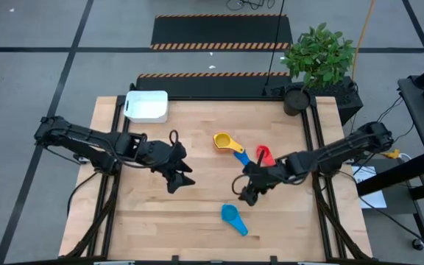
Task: Nest measuring cups in basket
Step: Stack the light blue measuring cup into the yellow measuring cup
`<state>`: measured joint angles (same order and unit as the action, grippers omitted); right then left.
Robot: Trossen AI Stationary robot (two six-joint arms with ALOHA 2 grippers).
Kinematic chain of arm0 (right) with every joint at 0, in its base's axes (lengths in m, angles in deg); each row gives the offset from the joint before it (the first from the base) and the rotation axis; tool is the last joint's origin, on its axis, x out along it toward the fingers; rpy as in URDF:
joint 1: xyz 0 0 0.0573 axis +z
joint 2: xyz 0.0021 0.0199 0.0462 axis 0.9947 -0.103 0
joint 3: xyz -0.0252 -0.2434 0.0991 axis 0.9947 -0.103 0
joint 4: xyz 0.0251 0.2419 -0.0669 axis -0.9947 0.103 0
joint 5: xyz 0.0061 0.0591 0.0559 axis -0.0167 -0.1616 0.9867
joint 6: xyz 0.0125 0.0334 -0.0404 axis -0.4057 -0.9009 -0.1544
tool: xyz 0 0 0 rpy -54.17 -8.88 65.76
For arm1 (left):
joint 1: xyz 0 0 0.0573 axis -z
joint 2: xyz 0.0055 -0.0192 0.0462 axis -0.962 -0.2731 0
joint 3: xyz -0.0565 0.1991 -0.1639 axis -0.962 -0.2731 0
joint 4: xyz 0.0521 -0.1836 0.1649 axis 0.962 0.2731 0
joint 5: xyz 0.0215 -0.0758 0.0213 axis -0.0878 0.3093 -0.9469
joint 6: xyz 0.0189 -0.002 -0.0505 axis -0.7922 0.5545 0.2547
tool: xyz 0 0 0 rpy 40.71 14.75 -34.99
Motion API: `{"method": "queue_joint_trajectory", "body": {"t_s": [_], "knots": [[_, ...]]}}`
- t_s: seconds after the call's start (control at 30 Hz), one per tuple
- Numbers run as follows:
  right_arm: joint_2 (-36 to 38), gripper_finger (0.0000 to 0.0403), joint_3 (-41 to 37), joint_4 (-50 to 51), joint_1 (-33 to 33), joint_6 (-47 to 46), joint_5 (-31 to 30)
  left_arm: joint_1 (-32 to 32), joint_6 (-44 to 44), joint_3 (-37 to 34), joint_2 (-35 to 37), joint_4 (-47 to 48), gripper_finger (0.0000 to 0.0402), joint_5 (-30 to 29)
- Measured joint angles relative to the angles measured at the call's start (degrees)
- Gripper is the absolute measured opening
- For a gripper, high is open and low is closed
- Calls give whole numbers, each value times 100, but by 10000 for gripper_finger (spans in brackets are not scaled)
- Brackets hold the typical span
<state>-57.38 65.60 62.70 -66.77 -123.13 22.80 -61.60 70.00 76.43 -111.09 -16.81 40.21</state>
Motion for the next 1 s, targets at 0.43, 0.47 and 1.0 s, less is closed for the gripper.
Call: {"method": "queue_joint_trajectory", "body": {"t_s": [0.43, 0.47, 1.0], "knots": [[2, 286, -1312, -2581, 824, -1055, 768, 139, 1248, 0, -63, -44, 294, -626], [2, 286, -1541, -3021, 861, -1186, 777, 187, 1360, 0, -63, -55, 294, -708], [-171, 286, -2676, -4440, 1242, -1129, 740, 761, 2497, 15, -412, -713, 294, -2151]]}}
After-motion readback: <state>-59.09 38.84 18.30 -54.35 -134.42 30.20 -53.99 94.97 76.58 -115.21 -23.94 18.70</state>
